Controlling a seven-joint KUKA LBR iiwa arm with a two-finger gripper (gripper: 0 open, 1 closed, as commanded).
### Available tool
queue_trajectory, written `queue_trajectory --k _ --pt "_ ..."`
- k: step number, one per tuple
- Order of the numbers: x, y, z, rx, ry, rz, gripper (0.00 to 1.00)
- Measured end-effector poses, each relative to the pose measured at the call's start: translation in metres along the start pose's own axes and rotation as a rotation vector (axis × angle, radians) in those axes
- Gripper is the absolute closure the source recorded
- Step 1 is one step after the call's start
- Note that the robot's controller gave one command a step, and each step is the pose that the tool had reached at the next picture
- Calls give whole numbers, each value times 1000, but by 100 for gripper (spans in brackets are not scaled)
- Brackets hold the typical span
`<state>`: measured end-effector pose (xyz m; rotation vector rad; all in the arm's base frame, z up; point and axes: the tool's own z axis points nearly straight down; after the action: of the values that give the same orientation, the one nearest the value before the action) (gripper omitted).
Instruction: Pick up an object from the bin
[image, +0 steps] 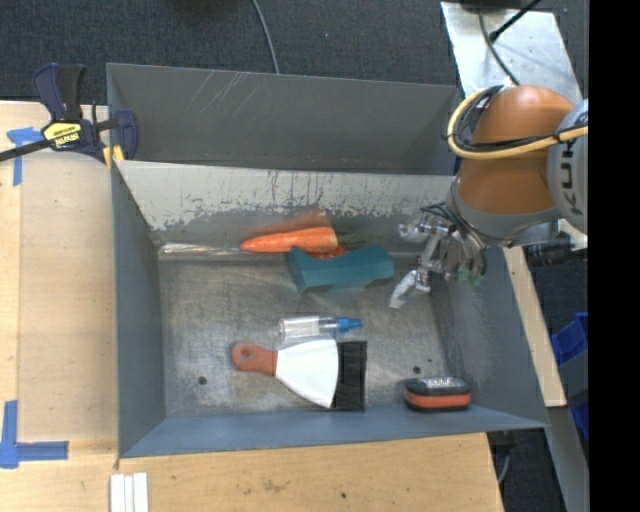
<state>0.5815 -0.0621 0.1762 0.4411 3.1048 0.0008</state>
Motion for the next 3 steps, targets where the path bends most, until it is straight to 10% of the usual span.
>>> queue_trajectory --k 3 --pt "-9 43 44 0 1 -337 0"
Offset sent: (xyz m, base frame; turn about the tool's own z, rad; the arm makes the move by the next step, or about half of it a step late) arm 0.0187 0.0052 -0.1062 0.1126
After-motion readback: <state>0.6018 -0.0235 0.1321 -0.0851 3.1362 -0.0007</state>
